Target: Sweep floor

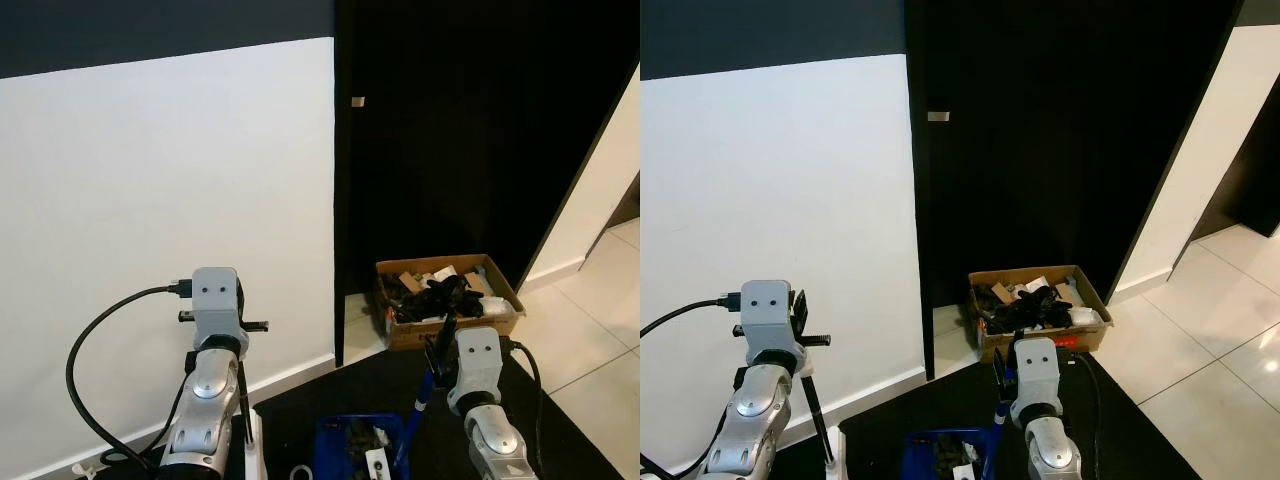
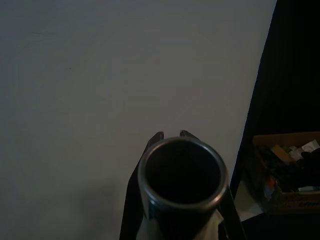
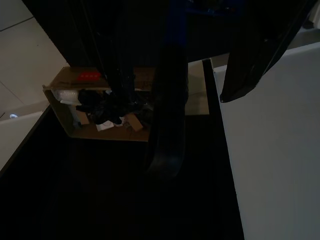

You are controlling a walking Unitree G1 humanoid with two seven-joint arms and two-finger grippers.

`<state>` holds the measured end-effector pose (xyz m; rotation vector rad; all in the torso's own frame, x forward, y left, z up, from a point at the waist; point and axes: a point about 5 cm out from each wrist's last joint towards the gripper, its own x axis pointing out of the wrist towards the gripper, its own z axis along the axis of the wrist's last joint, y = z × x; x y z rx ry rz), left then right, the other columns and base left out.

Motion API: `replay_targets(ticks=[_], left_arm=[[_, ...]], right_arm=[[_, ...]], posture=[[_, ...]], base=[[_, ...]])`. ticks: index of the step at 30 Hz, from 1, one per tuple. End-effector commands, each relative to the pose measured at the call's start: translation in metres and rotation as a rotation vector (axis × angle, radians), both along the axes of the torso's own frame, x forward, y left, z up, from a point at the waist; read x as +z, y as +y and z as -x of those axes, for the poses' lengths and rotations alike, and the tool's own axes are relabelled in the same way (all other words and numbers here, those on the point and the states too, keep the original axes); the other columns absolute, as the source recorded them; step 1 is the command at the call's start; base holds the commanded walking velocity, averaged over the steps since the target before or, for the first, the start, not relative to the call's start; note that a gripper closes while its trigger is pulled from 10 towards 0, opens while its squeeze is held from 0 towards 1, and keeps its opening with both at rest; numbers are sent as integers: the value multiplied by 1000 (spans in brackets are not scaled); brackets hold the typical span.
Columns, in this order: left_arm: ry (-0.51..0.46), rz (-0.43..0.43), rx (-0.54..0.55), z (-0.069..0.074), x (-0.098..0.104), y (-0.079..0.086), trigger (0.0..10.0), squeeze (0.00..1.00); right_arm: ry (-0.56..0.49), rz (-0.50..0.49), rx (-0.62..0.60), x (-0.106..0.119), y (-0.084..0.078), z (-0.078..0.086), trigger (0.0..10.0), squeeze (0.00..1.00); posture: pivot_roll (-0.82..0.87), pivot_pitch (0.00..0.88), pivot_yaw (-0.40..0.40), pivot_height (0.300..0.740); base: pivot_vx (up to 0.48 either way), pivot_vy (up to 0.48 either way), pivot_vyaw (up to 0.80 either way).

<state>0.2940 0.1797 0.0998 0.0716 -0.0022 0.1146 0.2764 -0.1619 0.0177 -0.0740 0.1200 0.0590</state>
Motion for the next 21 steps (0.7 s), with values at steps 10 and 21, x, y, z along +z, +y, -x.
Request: replay_targets(ticks=[10,21], left_arm=[[-45,-37,-5,-1,10,1,10000,0],[-46,-32,1,0,10,0,10000,0]], right_arm=[[12,-1,8,-2,1,2,10000,0],[12,-1,4,-2,0,1,10000,0]], posture=[[8,0,25,740],[15,13,10,740]], base=[[0,0,0],[0,0,0]])
